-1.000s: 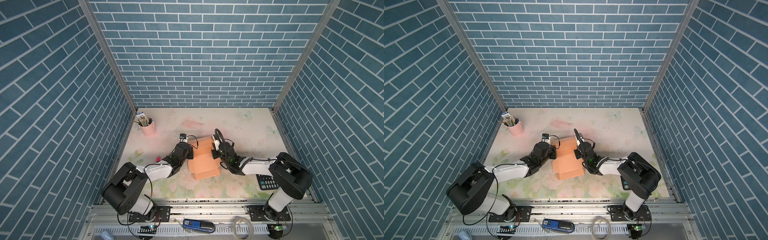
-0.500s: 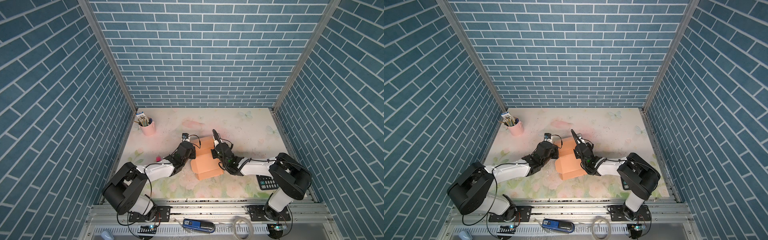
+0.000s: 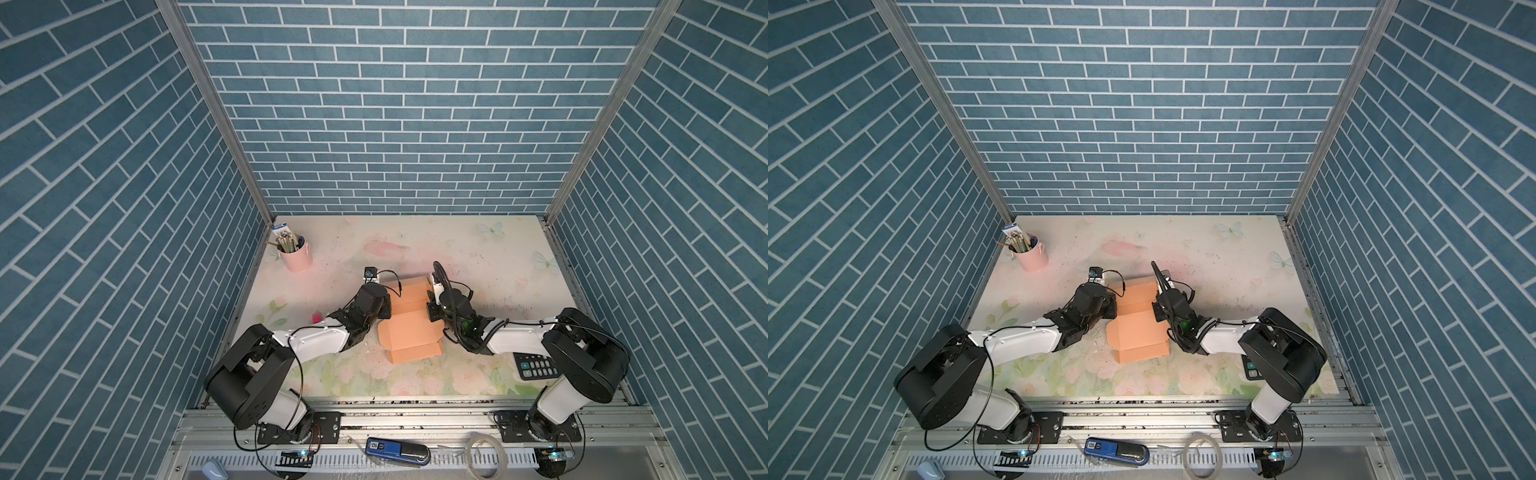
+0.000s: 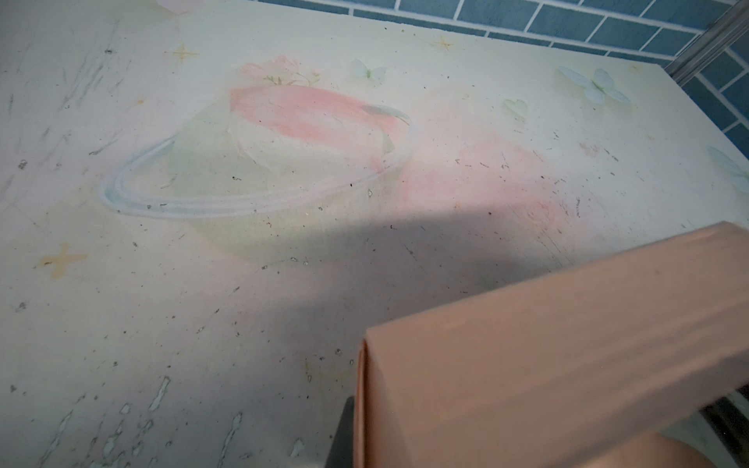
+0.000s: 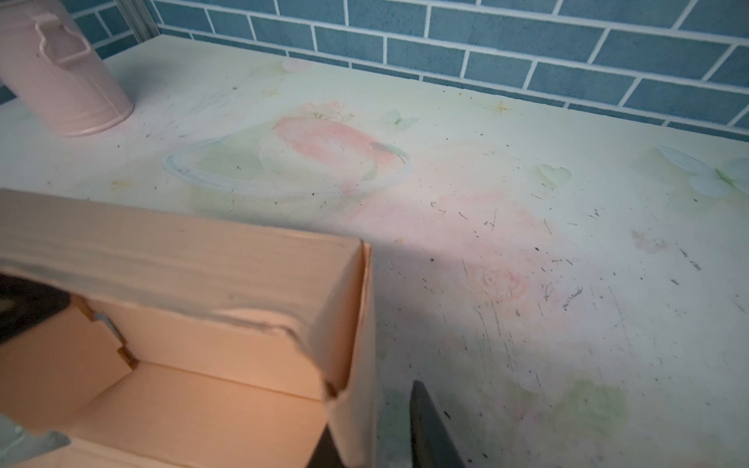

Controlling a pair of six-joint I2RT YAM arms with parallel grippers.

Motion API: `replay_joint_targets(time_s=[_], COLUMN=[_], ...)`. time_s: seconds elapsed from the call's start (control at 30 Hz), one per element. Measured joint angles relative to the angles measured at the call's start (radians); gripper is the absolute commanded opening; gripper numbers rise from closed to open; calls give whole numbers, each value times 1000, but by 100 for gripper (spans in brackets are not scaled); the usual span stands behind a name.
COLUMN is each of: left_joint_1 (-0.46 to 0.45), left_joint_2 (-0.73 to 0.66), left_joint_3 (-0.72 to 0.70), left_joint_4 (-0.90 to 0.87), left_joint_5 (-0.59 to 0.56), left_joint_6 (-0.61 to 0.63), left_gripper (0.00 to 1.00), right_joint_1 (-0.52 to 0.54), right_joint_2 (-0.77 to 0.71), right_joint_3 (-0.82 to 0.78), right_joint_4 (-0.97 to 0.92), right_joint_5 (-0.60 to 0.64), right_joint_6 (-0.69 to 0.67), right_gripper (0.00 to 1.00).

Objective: Assemble paper box
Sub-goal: Fold the bottom flaps of a flat cardboard box at the center of the table.

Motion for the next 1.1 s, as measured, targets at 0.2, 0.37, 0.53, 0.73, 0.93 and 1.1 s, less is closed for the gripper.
replay_joint_targets(time_s=[0.2, 0.37, 0.53, 0.73, 0.93, 1.1], left_joint_1=[-4, -4, -4, -4, -4, -3], left_joint_2=[0, 0, 0, 0, 0, 0], left_joint_3=[0, 0, 0, 0, 0, 0], left_joint_4=[-2, -2, -2, -3, -17, -23], left_joint_5=[15, 14, 13, 13, 7, 2], left_joint_6=[0, 0, 0, 0, 1, 3], left_gripper=[0, 0, 0, 0, 0, 0], right_joint_1=[-53, -70, -72, -72, -69, -67], right_joint_2=[-51, -59, -59, -39, -6, 26], right_joint_3=[-87, -102, -102, -100, -90, -79], right_joint_4=[76, 95, 100, 113, 114, 113], right_joint_5=[-143, -193, -208, -214, -211, -205], right_joint_6=[5, 5, 5, 4, 4, 3], right_gripper=[37, 35, 31, 25, 28, 32])
